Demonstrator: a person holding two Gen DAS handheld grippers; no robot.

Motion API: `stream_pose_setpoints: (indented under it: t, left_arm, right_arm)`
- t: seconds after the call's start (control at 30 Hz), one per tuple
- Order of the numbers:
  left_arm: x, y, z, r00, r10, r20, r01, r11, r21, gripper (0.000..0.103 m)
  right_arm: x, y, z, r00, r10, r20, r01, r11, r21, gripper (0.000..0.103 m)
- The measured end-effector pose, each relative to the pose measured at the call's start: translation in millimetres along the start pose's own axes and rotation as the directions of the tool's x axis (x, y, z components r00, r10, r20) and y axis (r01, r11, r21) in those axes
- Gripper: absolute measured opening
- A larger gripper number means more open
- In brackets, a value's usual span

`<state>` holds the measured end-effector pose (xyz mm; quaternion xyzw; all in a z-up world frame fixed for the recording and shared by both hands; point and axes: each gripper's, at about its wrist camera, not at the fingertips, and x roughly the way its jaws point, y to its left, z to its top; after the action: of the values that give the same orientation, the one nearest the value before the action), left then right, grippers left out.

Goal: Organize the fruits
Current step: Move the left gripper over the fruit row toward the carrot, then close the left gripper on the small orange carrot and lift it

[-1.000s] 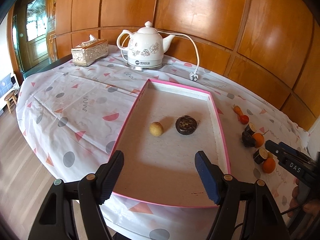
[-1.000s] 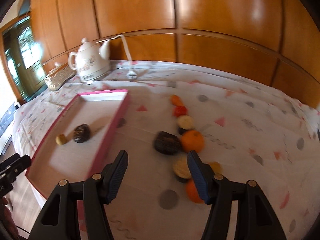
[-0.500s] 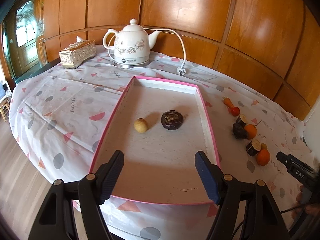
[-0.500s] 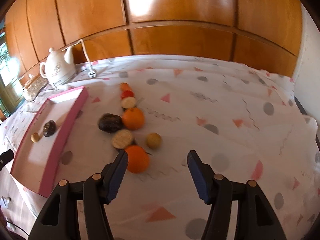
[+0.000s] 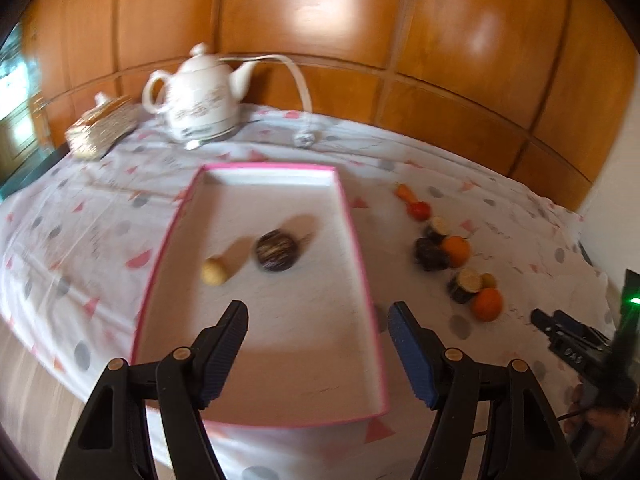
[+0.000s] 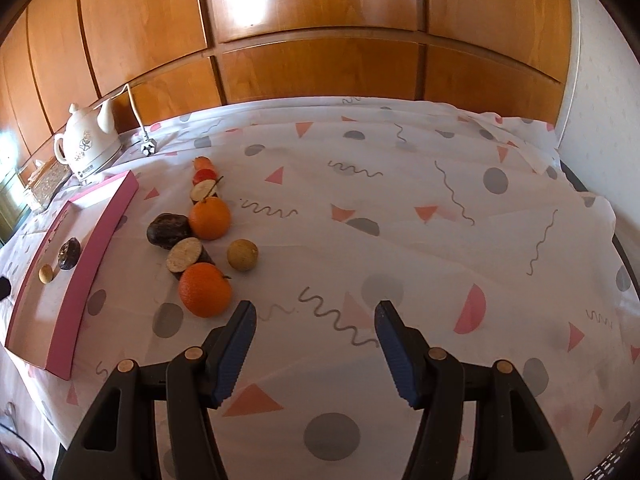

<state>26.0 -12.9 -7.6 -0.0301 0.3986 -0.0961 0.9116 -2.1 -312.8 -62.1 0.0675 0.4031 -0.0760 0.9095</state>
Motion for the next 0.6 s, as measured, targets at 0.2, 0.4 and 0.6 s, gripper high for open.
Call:
stream_pose_setpoints:
  t: [0.2,0.4,0.6]
  left_arm:
    - [24,-37,30,0.989,-0.131,-0.068,0.136,0.989,0.066,0.071]
    - [65,-65,68,0.962,-0.224,-0.155,0.232,0.972,0.036,0.05]
    - [121,-83,102,0.938,-0.243,-0.247,0.239,0.97,-0.046,0.047]
  right_arm:
    - [2,-6,-4,1.0,0.001,-0.003,-0.001,1.0,0.004,0.063]
    - [5,-12,-6,1.0,0.013,-0.009,-0.013,1.0,0.013,0.063]
    - [9,-18,-7,0.999,0.03,-0.018,-0.03,0.999,0.021,0.063]
